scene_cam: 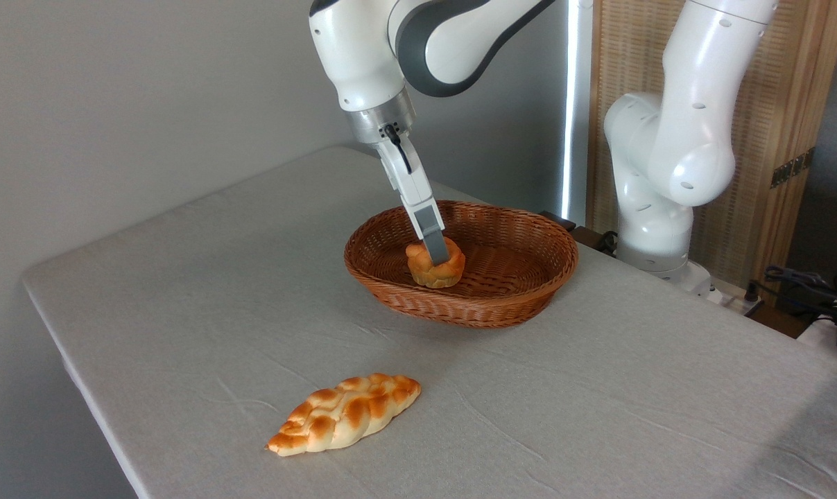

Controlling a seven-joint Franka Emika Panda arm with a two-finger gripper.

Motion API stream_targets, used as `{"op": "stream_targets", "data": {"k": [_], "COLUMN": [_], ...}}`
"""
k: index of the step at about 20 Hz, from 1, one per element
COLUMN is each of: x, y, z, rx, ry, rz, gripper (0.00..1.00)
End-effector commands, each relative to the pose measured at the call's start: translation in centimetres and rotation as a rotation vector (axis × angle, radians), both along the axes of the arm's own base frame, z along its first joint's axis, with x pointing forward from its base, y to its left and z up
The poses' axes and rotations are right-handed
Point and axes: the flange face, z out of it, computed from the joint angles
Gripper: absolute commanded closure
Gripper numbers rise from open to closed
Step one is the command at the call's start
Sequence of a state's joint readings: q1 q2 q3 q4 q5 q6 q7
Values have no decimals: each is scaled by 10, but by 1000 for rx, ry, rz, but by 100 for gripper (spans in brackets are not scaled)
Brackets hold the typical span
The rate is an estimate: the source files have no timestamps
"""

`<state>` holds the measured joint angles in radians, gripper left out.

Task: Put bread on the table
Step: 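Lower the gripper onto the round bread roll and close on it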

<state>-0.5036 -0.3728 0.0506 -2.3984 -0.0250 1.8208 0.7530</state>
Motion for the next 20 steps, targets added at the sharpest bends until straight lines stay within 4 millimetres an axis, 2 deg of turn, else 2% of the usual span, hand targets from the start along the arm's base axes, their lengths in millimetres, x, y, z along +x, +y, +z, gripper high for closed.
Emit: {"op": "stream_targets", "data": {"k": [1, 5, 9, 12, 14, 20], "x": [-4, -5, -3, -2, -1, 0], "y": [3, 3, 4, 4, 6, 5], "z": [-12, -15, -17, -20, -20, -17], "rx": [0, 0, 0, 14, 35, 33], "ry": [-10, -10, -8, -8, -17, -23], "rz": [-25, -24, -21, -28, -39, -37], "gripper": [0, 1, 49, 75, 79, 79]}}
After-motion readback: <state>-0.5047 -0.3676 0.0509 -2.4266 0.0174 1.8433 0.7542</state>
